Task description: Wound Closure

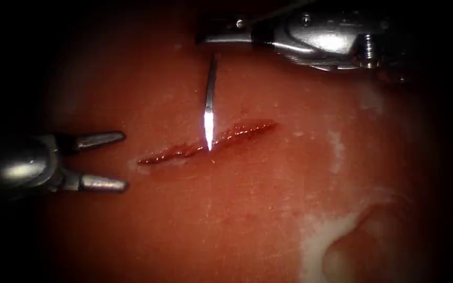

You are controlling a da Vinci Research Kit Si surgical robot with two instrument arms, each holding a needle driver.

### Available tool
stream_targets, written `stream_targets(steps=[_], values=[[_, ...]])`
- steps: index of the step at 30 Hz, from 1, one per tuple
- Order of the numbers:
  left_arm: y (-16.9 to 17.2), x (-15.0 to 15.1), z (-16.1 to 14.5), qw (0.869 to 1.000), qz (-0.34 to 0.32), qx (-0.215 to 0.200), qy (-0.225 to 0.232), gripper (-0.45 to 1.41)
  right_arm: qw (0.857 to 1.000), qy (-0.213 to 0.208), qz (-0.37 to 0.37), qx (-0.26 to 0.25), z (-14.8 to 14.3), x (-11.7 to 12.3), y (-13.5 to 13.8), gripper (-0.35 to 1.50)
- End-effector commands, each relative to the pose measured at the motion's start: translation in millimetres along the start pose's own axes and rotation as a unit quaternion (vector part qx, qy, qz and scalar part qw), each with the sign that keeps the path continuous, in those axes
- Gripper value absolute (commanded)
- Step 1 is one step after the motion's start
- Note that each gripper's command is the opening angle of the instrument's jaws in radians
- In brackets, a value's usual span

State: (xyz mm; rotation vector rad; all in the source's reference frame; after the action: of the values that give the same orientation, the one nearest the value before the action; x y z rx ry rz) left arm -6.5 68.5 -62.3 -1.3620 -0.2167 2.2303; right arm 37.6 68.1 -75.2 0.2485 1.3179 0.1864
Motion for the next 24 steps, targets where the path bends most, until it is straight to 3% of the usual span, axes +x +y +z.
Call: stream_targets(steps=[1,9,17,24], values=[[0.3,-0.4,0.8,1.000,-0.010,-0.003,-0.005,0.57,1.000,0.001,-0.016,0.003,1.1,0.1,0.3,-0.35],[0.6,-1.2,2.9,0.999,-0.019,0.002,-0.032,0.60,0.990,0.007,-0.144,0.001,3.5,0.8,0.4,-0.35],[2.1,-3.3,5.5,0.999,-0.016,-0.004,-0.040,0.61,0.985,0.017,-0.170,-0.017,6.2,1.4,0.4,-0.35],[2.8,-4.5,7.0,0.999,-0.013,-0.012,-0.047,0.62,0.983,0.027,-0.182,-0.024,6.8,1.3,0.2,-0.35]])
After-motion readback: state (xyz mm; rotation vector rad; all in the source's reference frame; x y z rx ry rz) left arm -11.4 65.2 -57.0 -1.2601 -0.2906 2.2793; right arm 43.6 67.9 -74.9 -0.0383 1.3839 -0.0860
